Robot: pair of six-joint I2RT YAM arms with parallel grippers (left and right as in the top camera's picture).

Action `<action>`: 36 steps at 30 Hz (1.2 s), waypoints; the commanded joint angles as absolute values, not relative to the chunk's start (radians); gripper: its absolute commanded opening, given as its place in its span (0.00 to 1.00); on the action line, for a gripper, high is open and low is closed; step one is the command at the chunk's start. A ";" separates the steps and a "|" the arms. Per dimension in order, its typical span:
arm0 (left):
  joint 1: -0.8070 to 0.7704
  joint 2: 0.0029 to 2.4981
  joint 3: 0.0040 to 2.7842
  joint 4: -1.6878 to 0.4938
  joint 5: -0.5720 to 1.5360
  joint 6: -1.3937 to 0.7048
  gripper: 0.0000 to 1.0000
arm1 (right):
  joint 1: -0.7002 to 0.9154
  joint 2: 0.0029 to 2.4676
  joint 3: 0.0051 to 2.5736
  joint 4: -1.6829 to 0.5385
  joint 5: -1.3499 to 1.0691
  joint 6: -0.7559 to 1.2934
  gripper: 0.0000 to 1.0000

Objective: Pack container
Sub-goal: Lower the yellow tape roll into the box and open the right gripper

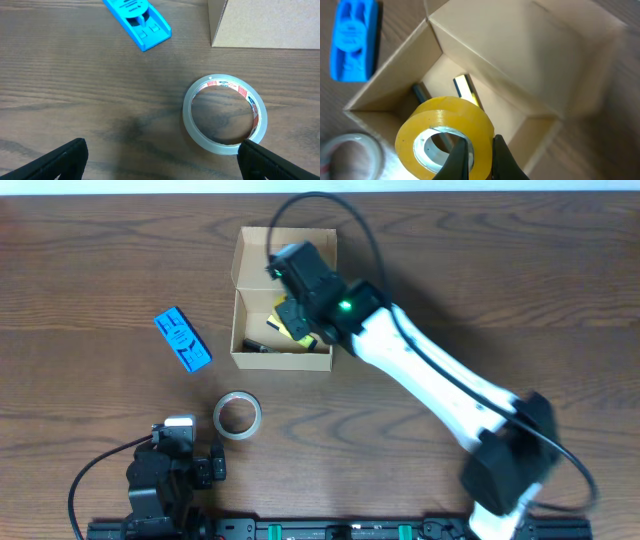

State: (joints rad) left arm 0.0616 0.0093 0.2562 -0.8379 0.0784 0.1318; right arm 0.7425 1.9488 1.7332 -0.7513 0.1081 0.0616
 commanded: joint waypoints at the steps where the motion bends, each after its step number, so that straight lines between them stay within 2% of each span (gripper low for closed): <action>1: 0.058 0.004 0.249 -0.891 0.068 0.135 0.95 | 0.740 2.047 1.806 -0.765 0.094 -0.150 0.01; 8: 0.058 0.004 0.249 -0.891 0.068 0.135 0.95 | 0.726 2.135 1.806 -0.786 0.093 -0.339 0.01; 19: 0.058 0.004 0.249 -0.891 0.068 0.135 0.95 | 0.707 2.145 1.804 -0.802 0.078 -0.406 0.02; 31: 0.058 0.004 0.249 -0.891 0.068 0.135 0.96 | 0.706 2.145 1.805 -0.777 0.079 -0.403 0.51; 33: 0.058 0.004 0.249 -0.891 0.068 0.135 0.95 | 0.706 2.137 1.817 -0.769 0.078 -0.378 0.65; 36: 0.058 0.004 0.249 -0.891 0.068 0.135 0.95 | 0.706 2.108 1.847 -0.775 0.078 -0.321 0.99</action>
